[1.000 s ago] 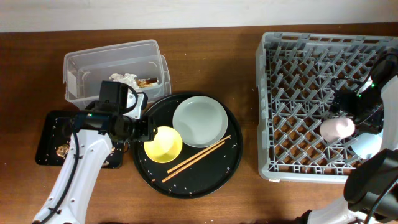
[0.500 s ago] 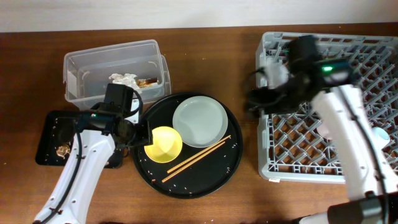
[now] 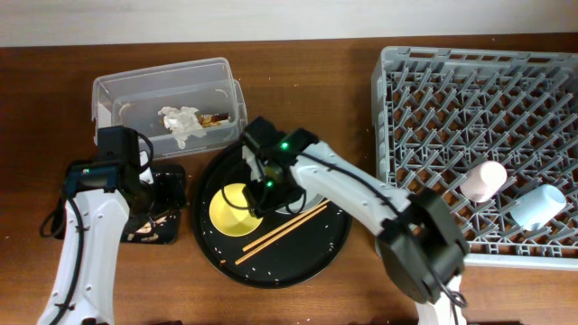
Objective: Sort waste into correct bins and load items into the dishwasher rack
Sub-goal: 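Grasp the yellow bowl with the right gripper and place it in the rack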
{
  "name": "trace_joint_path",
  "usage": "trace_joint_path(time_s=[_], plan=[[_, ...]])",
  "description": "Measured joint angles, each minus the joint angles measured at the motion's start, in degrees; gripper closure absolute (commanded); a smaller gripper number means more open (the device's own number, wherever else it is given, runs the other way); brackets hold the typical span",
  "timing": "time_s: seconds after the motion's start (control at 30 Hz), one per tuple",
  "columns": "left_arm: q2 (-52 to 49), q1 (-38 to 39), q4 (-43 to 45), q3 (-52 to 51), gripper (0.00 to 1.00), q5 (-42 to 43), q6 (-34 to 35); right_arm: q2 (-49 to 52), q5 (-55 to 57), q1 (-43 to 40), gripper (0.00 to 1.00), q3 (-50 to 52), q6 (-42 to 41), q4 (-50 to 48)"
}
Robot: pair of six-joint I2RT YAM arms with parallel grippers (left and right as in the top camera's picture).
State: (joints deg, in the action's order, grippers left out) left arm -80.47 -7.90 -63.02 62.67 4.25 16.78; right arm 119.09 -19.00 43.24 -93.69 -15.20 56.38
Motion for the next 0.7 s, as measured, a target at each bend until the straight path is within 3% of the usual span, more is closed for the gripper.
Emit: trace_joint_path(time_s=[0.07,0.27,0.53,0.7], plan=[[0.0,0.0,0.0,0.0,0.20,0.0,0.0,2.8,0.5,0.8,0.69,0.0,-1.2,-1.6],[0.0,0.0,0.0,0.0,0.20,0.0,0.0,3.1,1.2,1.0,0.96,0.2,-4.5,-2.8],[0.0,0.0,0.0,0.0,0.20,0.0,0.0,2.5,1.7,0.6,0.96,-0.6,-8.8,1.1],[0.0,0.0,0.0,0.0,0.20,0.0,0.0,-14.1,11.7,-7.7,0.96,-1.8,-5.4,3.7]])
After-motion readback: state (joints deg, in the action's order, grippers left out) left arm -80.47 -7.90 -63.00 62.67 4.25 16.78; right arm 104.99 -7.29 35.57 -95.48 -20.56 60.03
